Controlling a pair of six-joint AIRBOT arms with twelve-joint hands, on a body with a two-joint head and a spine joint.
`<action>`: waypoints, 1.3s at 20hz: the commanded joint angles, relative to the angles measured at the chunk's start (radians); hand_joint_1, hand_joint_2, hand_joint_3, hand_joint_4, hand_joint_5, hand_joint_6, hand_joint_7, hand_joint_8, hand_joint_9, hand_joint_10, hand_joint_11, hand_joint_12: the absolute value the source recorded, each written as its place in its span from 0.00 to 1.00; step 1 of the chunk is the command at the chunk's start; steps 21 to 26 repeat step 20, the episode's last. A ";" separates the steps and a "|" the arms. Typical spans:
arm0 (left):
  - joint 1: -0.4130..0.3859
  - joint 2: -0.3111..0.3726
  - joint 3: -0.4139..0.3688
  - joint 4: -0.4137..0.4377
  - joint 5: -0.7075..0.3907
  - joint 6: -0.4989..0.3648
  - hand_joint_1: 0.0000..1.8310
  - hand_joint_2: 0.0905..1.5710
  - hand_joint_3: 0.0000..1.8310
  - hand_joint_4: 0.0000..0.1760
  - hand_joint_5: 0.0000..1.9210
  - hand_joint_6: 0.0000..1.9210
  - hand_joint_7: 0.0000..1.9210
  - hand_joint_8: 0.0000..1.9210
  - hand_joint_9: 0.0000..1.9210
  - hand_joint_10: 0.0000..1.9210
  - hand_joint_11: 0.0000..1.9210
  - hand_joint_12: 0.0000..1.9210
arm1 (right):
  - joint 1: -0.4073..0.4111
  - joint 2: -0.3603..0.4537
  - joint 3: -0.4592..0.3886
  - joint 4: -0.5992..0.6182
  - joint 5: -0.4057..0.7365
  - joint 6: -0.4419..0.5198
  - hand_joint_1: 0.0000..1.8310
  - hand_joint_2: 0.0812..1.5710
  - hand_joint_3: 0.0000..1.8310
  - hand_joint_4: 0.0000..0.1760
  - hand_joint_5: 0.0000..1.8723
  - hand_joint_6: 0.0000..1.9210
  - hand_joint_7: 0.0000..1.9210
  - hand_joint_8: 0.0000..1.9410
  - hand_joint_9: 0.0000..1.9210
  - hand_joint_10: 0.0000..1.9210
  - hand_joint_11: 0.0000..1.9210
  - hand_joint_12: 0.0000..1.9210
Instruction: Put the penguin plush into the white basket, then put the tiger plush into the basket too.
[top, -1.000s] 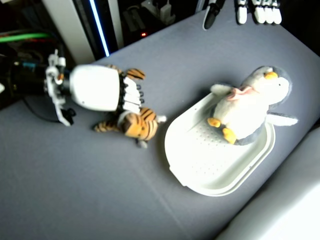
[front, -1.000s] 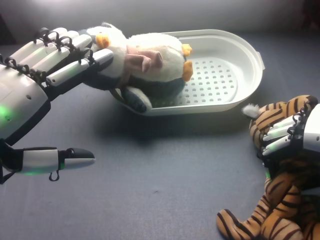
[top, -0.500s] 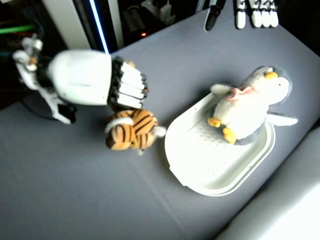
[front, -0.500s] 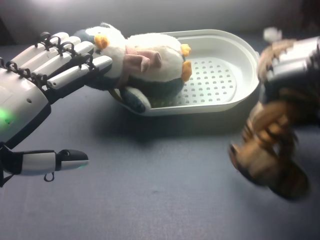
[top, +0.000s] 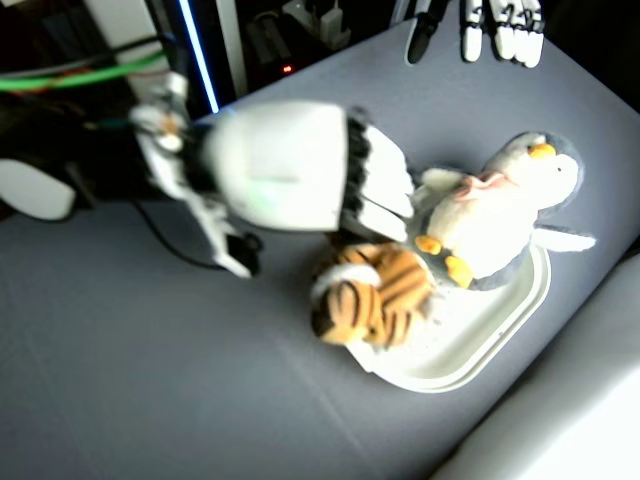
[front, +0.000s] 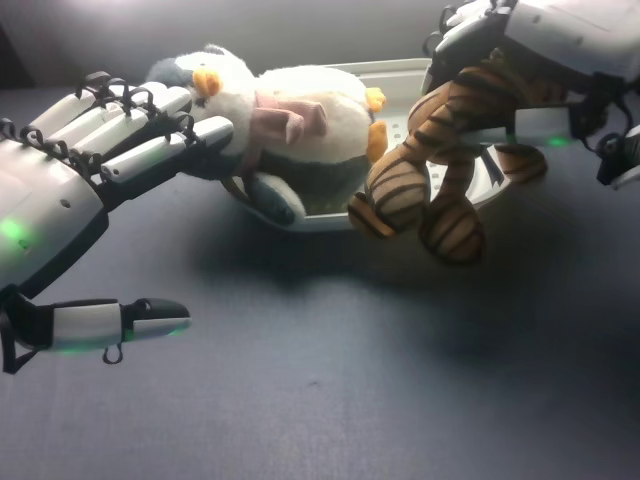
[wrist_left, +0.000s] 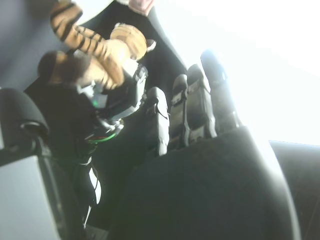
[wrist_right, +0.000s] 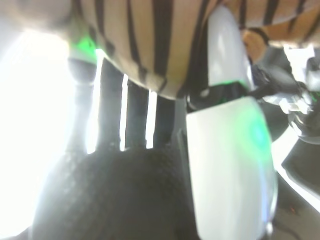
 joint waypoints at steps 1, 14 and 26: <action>-0.011 -0.001 0.004 0.012 -0.112 -0.004 0.47 0.54 0.00 0.79 0.08 0.00 0.05 0.00 0.05 0.00 0.00 0.29 | 0.016 0.011 0.004 0.032 0.083 0.001 0.64 0.70 0.00 0.19 0.32 0.17 0.27 0.21 0.23 0.28 0.10 0.53; 0.062 0.016 -0.023 -0.055 -0.239 -0.014 0.51 0.55 0.00 1.00 0.00 0.00 0.00 0.00 0.00 0.00 0.00 0.06 | -0.339 0.211 -0.245 0.223 0.630 0.119 0.29 0.77 0.00 0.83 0.00 0.00 0.00 0.00 0.00 0.00 0.00 0.00; 0.083 0.019 -0.030 -0.090 -0.332 -0.030 0.46 0.55 0.00 1.00 0.00 0.00 0.00 0.00 0.00 0.00 0.01 0.05 | -0.591 0.225 -0.318 0.404 0.973 0.190 0.29 0.74 0.00 0.82 0.04 0.00 0.08 0.01 0.04 0.01 0.03 0.01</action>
